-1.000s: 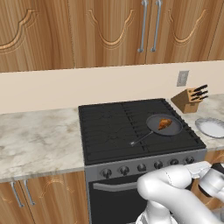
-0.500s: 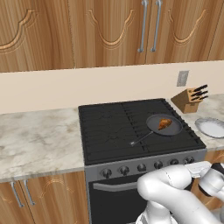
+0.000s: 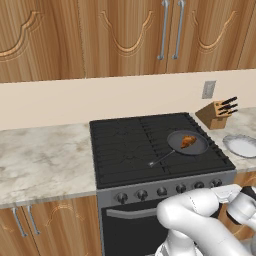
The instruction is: Pick the croissant and place it on the pan. Then turn on the stove to warm the croissant.
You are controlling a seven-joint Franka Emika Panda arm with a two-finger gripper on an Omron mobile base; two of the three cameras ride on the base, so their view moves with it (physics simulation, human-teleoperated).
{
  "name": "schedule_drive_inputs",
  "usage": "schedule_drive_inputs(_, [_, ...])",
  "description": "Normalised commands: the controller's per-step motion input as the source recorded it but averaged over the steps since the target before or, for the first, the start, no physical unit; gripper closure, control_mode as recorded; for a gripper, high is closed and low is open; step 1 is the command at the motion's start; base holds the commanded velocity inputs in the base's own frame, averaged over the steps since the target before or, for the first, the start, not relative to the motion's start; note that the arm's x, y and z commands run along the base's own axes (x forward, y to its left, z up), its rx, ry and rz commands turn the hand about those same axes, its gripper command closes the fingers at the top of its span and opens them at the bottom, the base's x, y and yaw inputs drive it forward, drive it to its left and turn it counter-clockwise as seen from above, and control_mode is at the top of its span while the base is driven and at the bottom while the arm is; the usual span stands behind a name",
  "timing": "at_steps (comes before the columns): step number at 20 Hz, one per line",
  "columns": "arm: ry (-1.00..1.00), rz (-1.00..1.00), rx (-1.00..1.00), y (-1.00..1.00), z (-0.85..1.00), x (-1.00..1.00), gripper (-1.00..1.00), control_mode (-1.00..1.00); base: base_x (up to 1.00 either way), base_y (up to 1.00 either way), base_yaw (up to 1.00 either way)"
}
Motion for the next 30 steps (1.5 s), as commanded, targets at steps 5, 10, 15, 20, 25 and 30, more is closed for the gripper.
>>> schedule_drive_inputs(5, [0.0, 0.0, 0.0, 0.0, 0.02, 0.0, 1.0, -1.0, 0.0, 0.0, 0.0])
schedule_drive_inputs(10, [0.0, 0.0, 0.0, 0.0, 0.0, 0.04, 1.0, -1.0, 0.0, 0.0, 0.0])
schedule_drive_inputs(15, [-0.01, 0.0, -0.02, 0.0, 0.0, 0.0, 1.0, -1.0, 0.0, 0.0, 0.0])
schedule_drive_inputs(20, [-0.06, 0.02, -0.09, 0.0, 0.05, 0.0, 1.0, -1.0, 0.0, 0.0, 0.0])
schedule_drive_inputs(25, [-0.08, 0.02, -0.14, 0.0, 0.06, 0.0, 1.0, -1.0, 0.0, 0.0, 0.0])
schedule_drive_inputs(30, [-0.03, 0.02, -0.1, 0.0, 0.14, 0.0, 1.0, -1.0, 0.0, 0.0, 0.0])
